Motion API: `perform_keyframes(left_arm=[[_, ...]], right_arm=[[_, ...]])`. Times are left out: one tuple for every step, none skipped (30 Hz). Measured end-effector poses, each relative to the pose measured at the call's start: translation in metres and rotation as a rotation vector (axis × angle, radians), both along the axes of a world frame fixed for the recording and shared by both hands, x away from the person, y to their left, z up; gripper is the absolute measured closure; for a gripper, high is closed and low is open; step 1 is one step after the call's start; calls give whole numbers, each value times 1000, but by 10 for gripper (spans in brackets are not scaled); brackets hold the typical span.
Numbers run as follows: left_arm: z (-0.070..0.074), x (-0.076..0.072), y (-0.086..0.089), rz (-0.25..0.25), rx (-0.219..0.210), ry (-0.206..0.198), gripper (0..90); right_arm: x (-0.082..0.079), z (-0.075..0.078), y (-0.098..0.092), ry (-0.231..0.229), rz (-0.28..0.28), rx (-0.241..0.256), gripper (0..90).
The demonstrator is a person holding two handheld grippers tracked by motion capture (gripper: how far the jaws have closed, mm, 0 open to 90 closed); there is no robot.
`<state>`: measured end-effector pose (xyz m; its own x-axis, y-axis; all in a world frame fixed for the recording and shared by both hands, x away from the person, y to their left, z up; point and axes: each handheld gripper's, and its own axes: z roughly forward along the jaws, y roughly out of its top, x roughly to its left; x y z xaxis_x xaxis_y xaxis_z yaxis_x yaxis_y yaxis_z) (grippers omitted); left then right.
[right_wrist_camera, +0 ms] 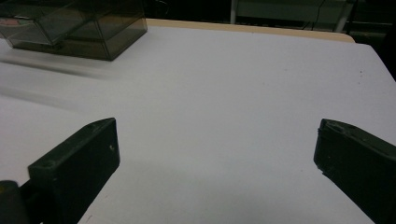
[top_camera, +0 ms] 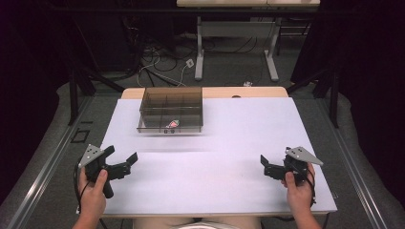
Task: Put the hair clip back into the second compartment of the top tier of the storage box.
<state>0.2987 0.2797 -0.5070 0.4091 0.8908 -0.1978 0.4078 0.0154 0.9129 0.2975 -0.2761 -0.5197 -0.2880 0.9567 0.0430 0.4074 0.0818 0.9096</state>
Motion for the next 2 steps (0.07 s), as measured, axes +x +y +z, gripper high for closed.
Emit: perform_keyframes(left_arm=[[0,0,0,2,0,0,5],[-1,0,1,3,2,-1,5]], right_arm=[[0,0,0,4,-4,7,0],[0,0,0,1,-2,10,0]])
